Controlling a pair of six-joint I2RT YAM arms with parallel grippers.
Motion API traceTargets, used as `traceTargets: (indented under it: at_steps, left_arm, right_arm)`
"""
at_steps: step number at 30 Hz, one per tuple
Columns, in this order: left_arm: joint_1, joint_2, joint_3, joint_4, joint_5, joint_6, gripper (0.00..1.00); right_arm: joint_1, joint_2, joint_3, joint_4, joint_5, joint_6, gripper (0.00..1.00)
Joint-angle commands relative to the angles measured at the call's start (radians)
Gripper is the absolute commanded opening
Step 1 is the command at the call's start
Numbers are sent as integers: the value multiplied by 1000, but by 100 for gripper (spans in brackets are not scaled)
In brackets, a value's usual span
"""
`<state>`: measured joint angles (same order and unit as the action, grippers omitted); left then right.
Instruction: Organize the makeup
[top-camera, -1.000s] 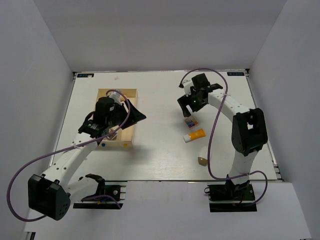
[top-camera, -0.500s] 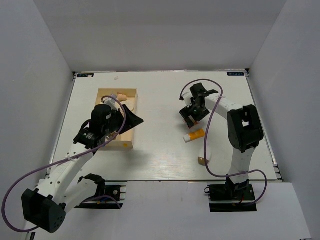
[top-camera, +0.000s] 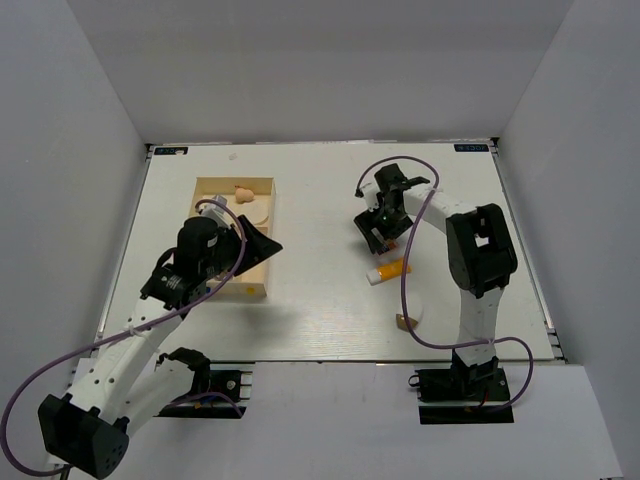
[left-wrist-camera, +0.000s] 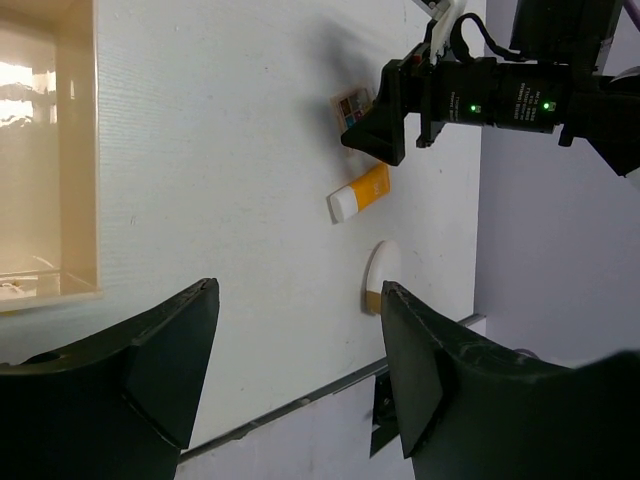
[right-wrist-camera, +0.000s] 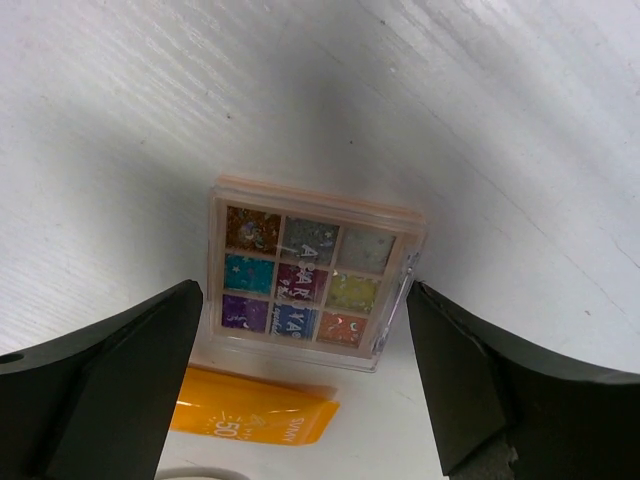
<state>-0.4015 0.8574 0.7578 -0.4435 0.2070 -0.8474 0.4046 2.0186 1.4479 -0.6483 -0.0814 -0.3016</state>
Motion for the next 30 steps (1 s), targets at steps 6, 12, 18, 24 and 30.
traceTargets:
  at_steps: [6, 12, 18, 24, 30]
  left_arm:
    - [-3, -44, -11, -37, -37, -9, 75]
    - [-3, -125, -32, 35, -3, 16, 75]
    - [-3, -254, -26, 95, -6, 74, 75]
    - [-3, -322, -20, 129, 14, 100, 74]
    - [-3, -366, -12, 170, 48, 108, 74]
  right_arm:
    - [34, 57, -46, 45, 23, 73, 54]
    - [28, 3, 6, -23, -145, -68, 0]
    - [51, -79, 166, -142, -546, -261, 0]
    - [198, -14, 405, -123, -768, -209, 0]
    - [388, 146, 670, 51, -776, -26, 0]
